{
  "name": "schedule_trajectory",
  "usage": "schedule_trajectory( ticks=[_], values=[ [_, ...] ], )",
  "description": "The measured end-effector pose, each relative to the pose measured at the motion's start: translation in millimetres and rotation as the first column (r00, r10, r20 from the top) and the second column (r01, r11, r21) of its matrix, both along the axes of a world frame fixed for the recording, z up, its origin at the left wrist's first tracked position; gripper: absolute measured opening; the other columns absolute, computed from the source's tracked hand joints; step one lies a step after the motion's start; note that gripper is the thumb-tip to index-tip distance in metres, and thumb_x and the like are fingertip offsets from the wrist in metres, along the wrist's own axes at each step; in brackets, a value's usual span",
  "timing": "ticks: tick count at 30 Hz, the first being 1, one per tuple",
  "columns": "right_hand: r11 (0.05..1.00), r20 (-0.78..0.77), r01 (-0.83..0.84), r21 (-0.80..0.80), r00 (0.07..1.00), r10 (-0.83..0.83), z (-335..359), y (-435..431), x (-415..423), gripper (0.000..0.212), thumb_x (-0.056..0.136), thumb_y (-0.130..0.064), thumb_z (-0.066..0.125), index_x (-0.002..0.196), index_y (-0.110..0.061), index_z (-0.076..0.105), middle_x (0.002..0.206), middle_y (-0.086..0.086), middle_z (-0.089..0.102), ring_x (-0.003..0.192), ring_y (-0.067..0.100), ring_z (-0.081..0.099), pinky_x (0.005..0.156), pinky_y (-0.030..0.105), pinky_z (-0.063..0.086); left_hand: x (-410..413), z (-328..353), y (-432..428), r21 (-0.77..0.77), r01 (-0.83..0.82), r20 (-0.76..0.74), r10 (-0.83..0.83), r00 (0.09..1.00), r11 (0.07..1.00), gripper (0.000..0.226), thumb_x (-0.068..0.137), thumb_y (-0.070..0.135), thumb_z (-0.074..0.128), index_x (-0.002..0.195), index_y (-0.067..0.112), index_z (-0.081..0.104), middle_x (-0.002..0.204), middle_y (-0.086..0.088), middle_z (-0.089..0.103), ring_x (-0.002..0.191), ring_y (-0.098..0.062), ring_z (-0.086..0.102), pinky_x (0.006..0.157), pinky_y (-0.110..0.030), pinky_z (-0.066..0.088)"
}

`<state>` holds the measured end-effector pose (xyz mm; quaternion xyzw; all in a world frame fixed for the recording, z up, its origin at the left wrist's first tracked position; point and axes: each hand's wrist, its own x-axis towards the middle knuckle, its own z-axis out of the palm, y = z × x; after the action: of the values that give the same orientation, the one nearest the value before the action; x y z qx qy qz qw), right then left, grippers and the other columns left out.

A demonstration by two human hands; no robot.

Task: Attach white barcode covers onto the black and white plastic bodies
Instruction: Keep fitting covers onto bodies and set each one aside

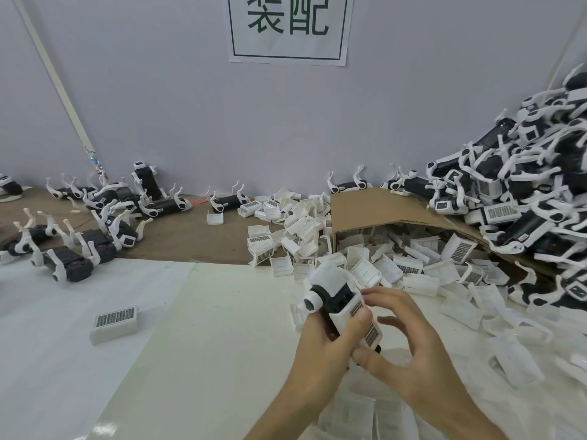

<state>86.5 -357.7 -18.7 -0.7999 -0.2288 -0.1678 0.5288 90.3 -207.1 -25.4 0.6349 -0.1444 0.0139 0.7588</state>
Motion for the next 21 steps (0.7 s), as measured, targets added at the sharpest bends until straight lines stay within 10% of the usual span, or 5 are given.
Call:
schedule_trajectory(
  ticks=[8, 16, 21],
  values=[
    [0.993, 0.018, 0.044, 0.112, 0.999, -0.047, 4.7, -3.3, 0.8, 0.038, 0.081, -0.032, 0.081, 0.114, -0.046, 0.069, 0.112, -0.009, 0.068, 0.103, 0.015, 0.065, 0.086, 0.025, 0.052, -9.3, 5.0, 1.3, -0.006, 0.089, -0.096, -0.089, 0.991, 0.996, 0.032, 0.09, 0.063, 0.056, 0.103, 0.035, 0.06, 0.081, 0.019, 0.073, 0.074, 0.004, 0.067, 0.066, -0.012, 0.051],
    [0.997, 0.021, 0.068, 0.038, 0.997, -0.069, 0.5, 1.7, 1.1, 0.039, 0.08, -0.041, 0.079, 0.117, -0.036, 0.068, 0.107, -0.009, 0.066, 0.095, 0.02, 0.066, 0.083, 0.037, 0.055, -8.1, -0.9, -3.4, 0.067, 0.043, -0.051, -0.04, 0.998, 0.997, 0.031, 0.079, 0.062, 0.064, 0.108, 0.053, 0.066, 0.111, 0.009, 0.074, 0.099, -0.011, 0.071, 0.077, -0.03, 0.058],
    [0.998, 0.019, -0.005, -0.069, 1.0, 0.006, -2.7, 2.7, -1.5, 0.038, 0.086, -0.036, 0.068, 0.124, -0.038, 0.065, 0.112, -0.009, 0.062, 0.105, 0.016, 0.062, 0.086, 0.023, 0.049, -0.9, -4.3, -1.5, 0.002, -0.046, -0.033, 0.046, 0.998, 0.999, 0.024, 0.086, 0.041, 0.069, 0.104, 0.025, 0.072, 0.094, -0.006, 0.076, 0.086, -0.015, 0.073, 0.066, -0.023, 0.054]
  ],
)
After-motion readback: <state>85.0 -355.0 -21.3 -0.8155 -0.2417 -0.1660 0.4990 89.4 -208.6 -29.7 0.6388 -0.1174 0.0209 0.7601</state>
